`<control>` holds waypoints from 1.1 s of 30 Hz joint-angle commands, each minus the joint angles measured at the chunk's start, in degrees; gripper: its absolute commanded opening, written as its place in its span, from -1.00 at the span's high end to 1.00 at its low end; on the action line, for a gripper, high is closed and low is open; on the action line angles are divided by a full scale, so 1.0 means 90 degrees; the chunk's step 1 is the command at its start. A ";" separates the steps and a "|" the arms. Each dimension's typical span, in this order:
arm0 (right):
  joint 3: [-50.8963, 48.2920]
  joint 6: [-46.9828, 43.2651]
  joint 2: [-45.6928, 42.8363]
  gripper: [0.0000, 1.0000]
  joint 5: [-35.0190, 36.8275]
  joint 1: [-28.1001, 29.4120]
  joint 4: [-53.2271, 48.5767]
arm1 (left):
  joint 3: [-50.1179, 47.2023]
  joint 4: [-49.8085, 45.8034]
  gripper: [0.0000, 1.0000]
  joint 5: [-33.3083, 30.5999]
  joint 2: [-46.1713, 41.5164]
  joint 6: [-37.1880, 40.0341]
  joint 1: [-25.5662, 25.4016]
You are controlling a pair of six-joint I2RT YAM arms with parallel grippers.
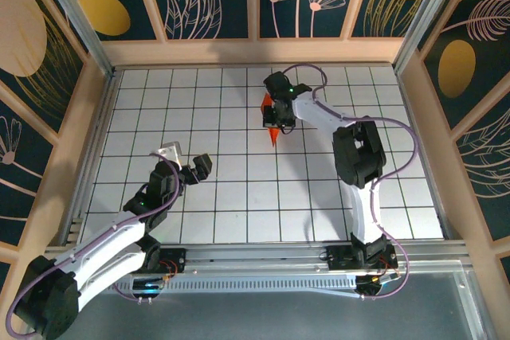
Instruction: Fold a paper plane with a square sheet of paper (fold left side to right side)
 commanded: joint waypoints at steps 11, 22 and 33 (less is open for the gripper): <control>0.1651 -0.0046 0.1352 1.00 0.0274 -0.0278 -0.1078 | 0.0031 0.0281 -0.98 0.0235 0.0293 -0.0112 0.0027; 0.1853 -0.0301 0.1702 1.00 0.0358 -0.0294 -0.1241 | 0.0059 0.0217 -0.98 0.0188 0.0342 -0.0071 0.0027; 0.1683 -0.0446 0.1742 0.89 0.0534 -0.0273 -0.1031 | 0.0079 0.0266 -0.98 0.0218 0.0470 -0.0099 0.0028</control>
